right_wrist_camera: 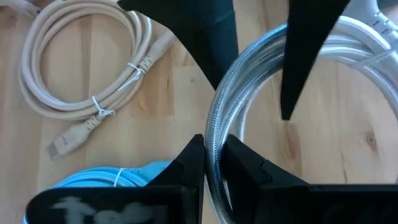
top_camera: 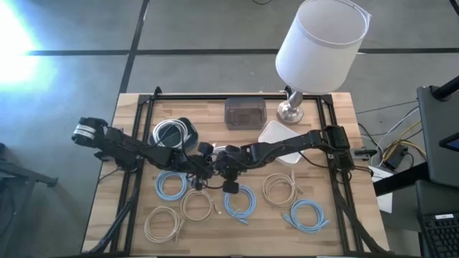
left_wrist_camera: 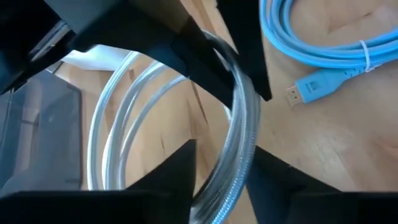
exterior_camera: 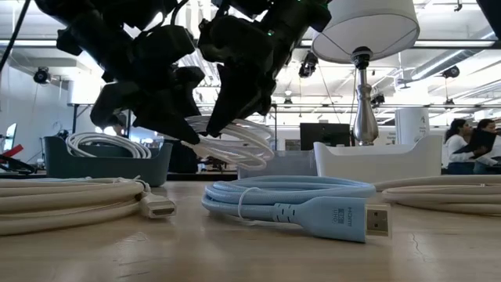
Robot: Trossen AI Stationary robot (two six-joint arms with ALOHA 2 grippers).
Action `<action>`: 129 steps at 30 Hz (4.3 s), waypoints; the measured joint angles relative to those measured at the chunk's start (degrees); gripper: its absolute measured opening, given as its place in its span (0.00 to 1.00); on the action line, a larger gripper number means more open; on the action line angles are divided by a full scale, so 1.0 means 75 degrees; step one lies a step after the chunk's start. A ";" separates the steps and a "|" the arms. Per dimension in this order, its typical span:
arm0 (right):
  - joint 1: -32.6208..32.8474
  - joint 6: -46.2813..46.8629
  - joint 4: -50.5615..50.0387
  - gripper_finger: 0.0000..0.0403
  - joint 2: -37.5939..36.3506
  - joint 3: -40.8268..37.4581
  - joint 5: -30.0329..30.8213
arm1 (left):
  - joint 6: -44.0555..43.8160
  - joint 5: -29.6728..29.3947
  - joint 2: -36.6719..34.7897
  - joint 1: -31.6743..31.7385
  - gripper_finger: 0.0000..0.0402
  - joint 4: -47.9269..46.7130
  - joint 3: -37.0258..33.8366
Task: Sort HDMI cables
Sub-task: Put the white HDMI cable into the blue bin, then put the middle blue HDMI cable into the black bin
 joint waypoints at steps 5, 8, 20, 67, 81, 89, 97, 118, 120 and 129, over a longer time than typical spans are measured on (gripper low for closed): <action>0.0000 -0.0029 0.0011 0.10 0.0000 -0.0011 0.0027 | 0.0110 0.0059 0.0000 -0.0008 0.13 -0.0083 -0.0003; -0.0003 -0.0026 0.0024 0.11 0.0000 -0.0026 0.0050 | 0.0172 0.0063 0.0003 -0.0013 0.07 -0.0091 -0.0011; 0.0018 0.0006 -0.0085 0.29 -0.0009 -0.0041 0.0835 | -0.0049 -0.0491 -0.0001 -0.0238 0.05 -0.0298 -0.0012; 0.0090 0.0074 -0.1898 0.34 -0.0761 -0.0221 0.2250 | -0.6968 -0.5412 -0.0437 -0.1282 0.07 -0.8630 0.1110; 0.0108 0.0087 -0.1859 0.29 -0.0761 -0.0230 0.2241 | -0.7115 -0.4509 -0.0396 -0.0822 0.08 -0.7479 -0.0141; 0.0108 0.0073 -0.1856 0.28 -0.0755 -0.0230 0.2241 | -0.7063 -0.4270 -0.0396 -0.0768 0.25 -0.7082 0.0032; 0.0108 0.0090 -0.1844 0.28 -0.0753 -0.0230 0.2244 | -0.6520 -0.3607 -0.0396 -0.0777 0.41 -0.6623 0.0491; 0.0458 0.0904 -0.1944 0.27 -0.0746 -0.0912 0.0020 | -0.4572 -0.3910 -0.0370 -0.0765 0.42 -0.5886 0.1451; 0.0525 0.0983 -0.1935 0.30 -0.0746 -0.0956 0.0008 | -0.4575 -0.3904 -0.0370 -0.0765 0.42 -0.5826 0.1330; 0.0547 0.1676 -0.1068 0.43 -0.0746 -0.1541 0.0030 | -0.4838 -0.3902 -0.0370 -0.0765 0.42 -0.5757 0.1192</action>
